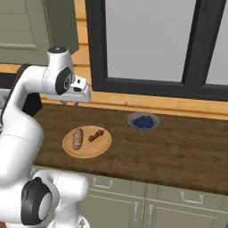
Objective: Pick up the kebab skewer and baguette bread, and place them inside the toaster oven. Close the toaster oven door and start by setting the timer.
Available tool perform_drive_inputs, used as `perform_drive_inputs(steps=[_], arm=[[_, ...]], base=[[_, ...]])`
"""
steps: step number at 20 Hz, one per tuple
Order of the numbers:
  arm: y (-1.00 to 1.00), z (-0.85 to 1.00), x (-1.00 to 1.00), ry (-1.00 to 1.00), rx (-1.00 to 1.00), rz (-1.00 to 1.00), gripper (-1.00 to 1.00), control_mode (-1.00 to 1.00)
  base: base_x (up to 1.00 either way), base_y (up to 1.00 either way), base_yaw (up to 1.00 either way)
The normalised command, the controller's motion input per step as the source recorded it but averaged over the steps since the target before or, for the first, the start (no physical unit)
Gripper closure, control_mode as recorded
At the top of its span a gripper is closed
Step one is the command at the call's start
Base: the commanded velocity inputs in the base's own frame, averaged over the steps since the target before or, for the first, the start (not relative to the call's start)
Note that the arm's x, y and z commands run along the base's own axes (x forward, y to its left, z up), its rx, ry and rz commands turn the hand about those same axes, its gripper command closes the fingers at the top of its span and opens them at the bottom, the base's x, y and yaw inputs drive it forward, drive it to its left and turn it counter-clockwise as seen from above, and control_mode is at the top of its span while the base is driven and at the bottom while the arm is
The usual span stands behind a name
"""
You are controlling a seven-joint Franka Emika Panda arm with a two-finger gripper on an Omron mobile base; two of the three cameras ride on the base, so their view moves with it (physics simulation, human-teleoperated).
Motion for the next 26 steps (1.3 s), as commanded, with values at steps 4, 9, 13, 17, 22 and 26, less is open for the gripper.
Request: perform_drive_inputs(steps=[4,9,13,17,22,26], arm=[[0.00,0.00,0.00,0.00,0.00,0.00,-1.00,1.00],[0.00,0.00,0.00,0.00,0.00,0.00,-1.00,1.00],[0.00,0.00,0.00,0.00,0.00,0.00,-1.00,1.00],[0.00,0.00,0.00,0.00,0.00,0.00,-1.00,1.00],[0.00,0.00,0.00,0.00,0.00,0.00,-1.00,1.00],[0.00,0.00,0.00,0.00,0.00,0.00,-1.00,1.00]], base=[[0.00,0.00,0.00],[0.00,0.30,0.00],[0.00,0.85,-0.03],[0.00,0.82,-0.04],[0.06,0.56,-0.02],[0.26,0.16,0.00]])
